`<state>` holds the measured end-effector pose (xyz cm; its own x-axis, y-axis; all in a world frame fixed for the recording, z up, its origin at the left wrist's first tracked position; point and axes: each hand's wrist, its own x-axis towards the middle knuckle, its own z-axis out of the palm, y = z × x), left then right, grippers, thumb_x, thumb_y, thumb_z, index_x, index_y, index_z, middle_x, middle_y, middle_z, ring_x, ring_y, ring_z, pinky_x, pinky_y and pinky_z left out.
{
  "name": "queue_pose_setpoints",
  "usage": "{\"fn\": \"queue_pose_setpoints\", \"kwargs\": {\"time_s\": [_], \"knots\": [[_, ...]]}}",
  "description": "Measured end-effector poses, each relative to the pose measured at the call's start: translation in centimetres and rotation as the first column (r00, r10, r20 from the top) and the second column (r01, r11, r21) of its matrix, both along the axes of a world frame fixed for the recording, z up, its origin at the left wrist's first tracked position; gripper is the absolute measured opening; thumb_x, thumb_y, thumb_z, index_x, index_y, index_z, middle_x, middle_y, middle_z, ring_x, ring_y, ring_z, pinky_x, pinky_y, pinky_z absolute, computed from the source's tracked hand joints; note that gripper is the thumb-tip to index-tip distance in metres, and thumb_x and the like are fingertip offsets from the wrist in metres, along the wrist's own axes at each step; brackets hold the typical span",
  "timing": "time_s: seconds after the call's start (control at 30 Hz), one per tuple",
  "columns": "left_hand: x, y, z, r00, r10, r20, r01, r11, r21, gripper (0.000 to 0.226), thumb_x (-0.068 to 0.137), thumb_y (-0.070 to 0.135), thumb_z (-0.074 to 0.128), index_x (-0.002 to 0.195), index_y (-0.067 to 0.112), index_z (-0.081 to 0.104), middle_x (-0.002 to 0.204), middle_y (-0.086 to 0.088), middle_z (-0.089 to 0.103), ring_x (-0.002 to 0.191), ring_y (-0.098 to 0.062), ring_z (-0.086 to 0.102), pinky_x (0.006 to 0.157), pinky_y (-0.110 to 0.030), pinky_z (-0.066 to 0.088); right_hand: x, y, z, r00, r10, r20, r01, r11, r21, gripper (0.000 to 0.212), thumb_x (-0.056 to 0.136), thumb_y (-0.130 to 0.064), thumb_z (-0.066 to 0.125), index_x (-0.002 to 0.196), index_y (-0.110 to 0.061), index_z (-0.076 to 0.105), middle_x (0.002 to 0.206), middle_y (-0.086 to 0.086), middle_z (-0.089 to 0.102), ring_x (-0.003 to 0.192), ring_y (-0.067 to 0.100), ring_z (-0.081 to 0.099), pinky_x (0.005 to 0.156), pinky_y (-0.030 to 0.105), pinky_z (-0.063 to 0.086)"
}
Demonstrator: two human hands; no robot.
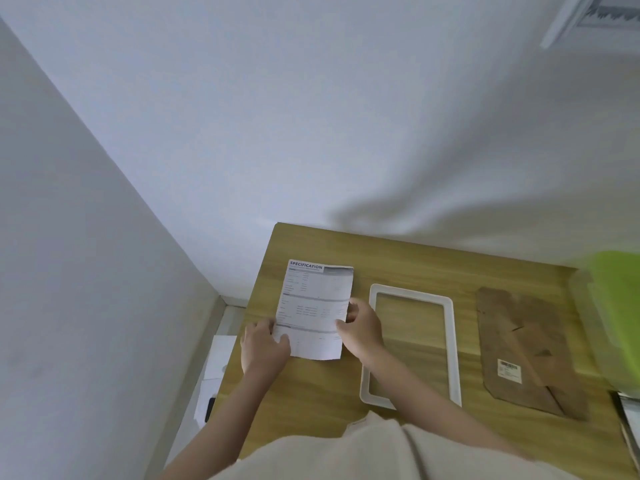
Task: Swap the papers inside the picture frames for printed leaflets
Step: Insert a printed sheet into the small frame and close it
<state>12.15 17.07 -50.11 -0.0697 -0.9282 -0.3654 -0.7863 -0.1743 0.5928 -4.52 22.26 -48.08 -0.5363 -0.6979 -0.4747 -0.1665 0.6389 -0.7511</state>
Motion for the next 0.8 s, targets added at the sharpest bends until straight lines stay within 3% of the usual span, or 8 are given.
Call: {"fn": "queue_pose_setpoints", "kwargs": {"time_s": [0.07,0.2,0.37,0.5,0.7,0.8], "knots": [[0.0,-0.2,-0.4,1.000,-0.002,-0.021,0.002,1.000,-0.008,0.036,0.077,0.026,0.060,0.113,0.022,0.058,0.101,0.001,0.062,0.098,-0.021,0.058,0.074,-0.036,0.054,0.0,0.0,0.1,1.000,-0.018,-0.022,0.017,0.999,-0.042,0.046,0.083,-0.003,0.053,0.125,-0.023,0.050,0.086,-0.001,0.062,0.075,0.013,0.059,0.061,0.024,0.050],[-0.7,0.0,0.1,0.982,0.017,-0.187,-0.011,0.999,0.030,0.034,0.082,0.012,0.061,0.114,0.021,0.058,0.083,0.001,0.064,0.076,-0.011,0.061,0.052,-0.019,0.045,-0.8,0.3,0.0,0.997,-0.051,-0.063,0.045,0.994,-0.096,0.051,0.085,-0.002,0.053,0.130,-0.026,0.049,0.084,-0.002,0.060,0.071,0.011,0.057,0.061,0.023,0.050],[-2.6,1.6,1.2,0.943,-0.079,-0.325,0.086,0.996,0.006,0.038,0.082,0.011,0.065,0.117,0.023,0.058,0.079,-0.001,0.063,0.070,-0.010,0.059,0.056,-0.013,0.044,-2.7,3.9,0.4,0.983,-0.123,-0.135,0.099,0.980,-0.173,0.050,0.087,-0.003,0.056,0.132,-0.025,0.050,0.088,-0.012,0.058,0.074,0.006,0.057,0.062,0.016,0.047],[-5.1,3.9,2.1,0.901,-0.184,-0.393,0.199,0.980,-0.002,0.039,0.081,0.014,0.066,0.116,0.027,0.059,0.090,0.007,0.064,0.074,-0.009,0.063,0.058,-0.015,0.048,-5.3,8.4,0.8,0.957,-0.219,-0.193,0.181,0.964,-0.195,0.048,0.088,-0.003,0.057,0.131,-0.024,0.052,0.087,-0.013,0.057,0.073,0.006,0.055,0.061,0.012,0.042],[-8.1,8.7,1.9,0.857,-0.366,-0.362,0.386,0.922,-0.020,0.037,0.080,0.013,0.066,0.116,0.017,0.061,0.106,0.007,0.060,0.074,-0.003,0.061,0.066,-0.010,0.049,-8.6,13.8,0.4,0.944,-0.256,-0.210,0.228,0.963,-0.146,0.053,0.085,-0.001,0.059,0.133,-0.020,0.049,0.085,0.007,0.060,0.070,0.019,0.056,0.063,0.034,0.051],[-9.0,10.2,1.1,0.843,-0.436,-0.317,0.449,0.893,-0.033,0.036,0.081,0.013,0.066,0.117,0.015,0.062,0.106,0.006,0.056,0.075,-0.001,0.060,0.062,-0.004,0.045,-9.7,15.3,-0.5,0.944,-0.178,-0.278,0.155,0.982,-0.105,0.050,0.084,-0.003,0.060,0.130,-0.020,0.051,0.088,0.007,0.060,0.073,0.020,0.058,0.062,0.030,0.050]]}}
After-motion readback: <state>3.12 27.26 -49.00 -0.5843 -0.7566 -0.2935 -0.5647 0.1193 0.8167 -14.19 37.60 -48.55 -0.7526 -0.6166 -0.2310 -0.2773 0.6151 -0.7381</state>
